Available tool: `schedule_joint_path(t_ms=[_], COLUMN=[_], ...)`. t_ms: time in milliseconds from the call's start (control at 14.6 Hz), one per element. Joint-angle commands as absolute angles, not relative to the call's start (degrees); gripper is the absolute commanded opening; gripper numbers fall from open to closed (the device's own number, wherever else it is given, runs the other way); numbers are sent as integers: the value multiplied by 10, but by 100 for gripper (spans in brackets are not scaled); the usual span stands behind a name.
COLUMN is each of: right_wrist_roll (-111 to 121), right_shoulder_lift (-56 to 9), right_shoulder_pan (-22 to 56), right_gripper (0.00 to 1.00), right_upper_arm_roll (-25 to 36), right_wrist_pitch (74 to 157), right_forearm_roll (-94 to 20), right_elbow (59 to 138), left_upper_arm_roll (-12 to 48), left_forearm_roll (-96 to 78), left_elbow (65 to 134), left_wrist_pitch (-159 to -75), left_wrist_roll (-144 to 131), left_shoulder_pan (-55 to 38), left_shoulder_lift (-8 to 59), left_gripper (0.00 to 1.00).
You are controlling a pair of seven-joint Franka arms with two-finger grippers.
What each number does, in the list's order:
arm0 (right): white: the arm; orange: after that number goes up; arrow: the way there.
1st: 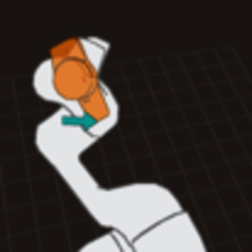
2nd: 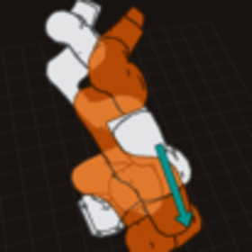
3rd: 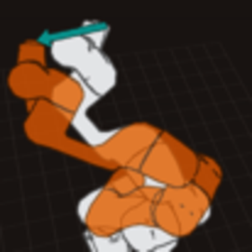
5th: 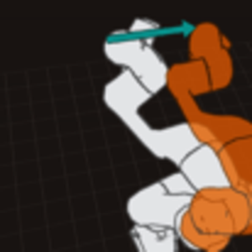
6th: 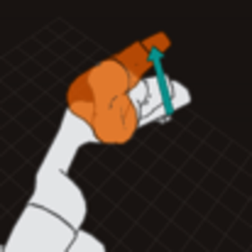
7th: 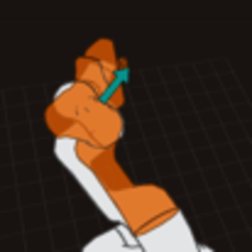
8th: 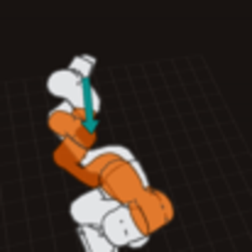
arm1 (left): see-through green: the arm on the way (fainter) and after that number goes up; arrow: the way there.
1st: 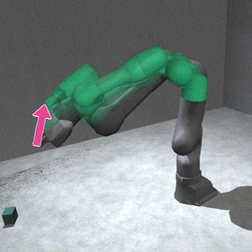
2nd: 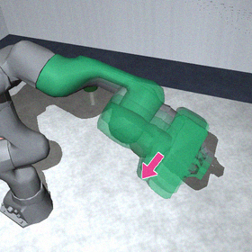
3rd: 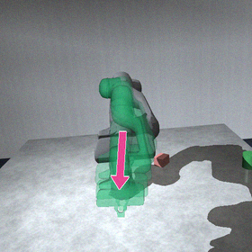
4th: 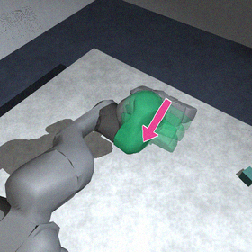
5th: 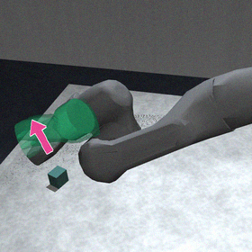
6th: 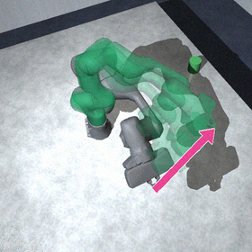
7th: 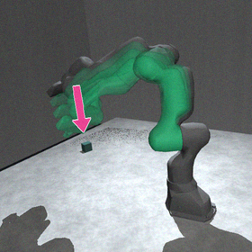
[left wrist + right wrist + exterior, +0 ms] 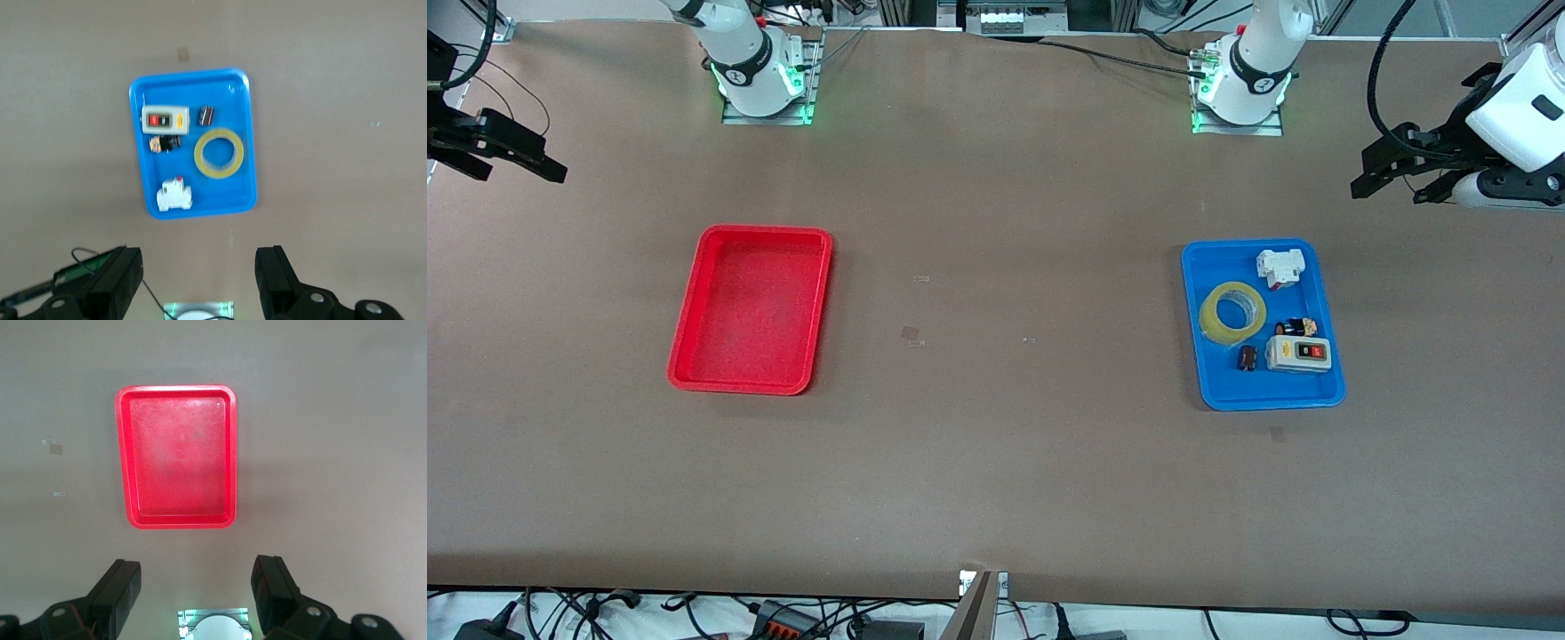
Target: Place and move tape with both arms
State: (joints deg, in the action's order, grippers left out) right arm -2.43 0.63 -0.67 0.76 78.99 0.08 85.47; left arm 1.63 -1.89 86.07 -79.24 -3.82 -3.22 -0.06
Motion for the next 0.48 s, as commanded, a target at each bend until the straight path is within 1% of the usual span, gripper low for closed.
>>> schedule_joint_path(t_ms=[0, 205, 273, 410], right_wrist_roll=[-11, -11, -11, -12], right_shoulder_lift=[13, 13, 12, 12], right_shoulder_pan=[-13, -13, -13, -12], right_gripper=[99, 99, 99, 99], right_upper_arm_roll=[6, 5, 5, 5], right_wrist_pitch=[793, 791, 792, 794], right_forearm_roll=[6, 6, 6, 6], right_elbow=[856, 857, 857, 857], left_upper_arm_roll=[12, 12, 12, 12], left_forearm_roll=[-28, -30, -29, -29], left_elbow=[866, 875, 887, 966], left_wrist_pitch=[-762, -763, -784, -885], left_wrist_roll=[-33, -40, -38, -37], left_shoulder_pan=[-12, 12, 13, 13], left_shoulder_lift=[0, 30, 47, 45], left_gripper=[100, 100, 100, 100])
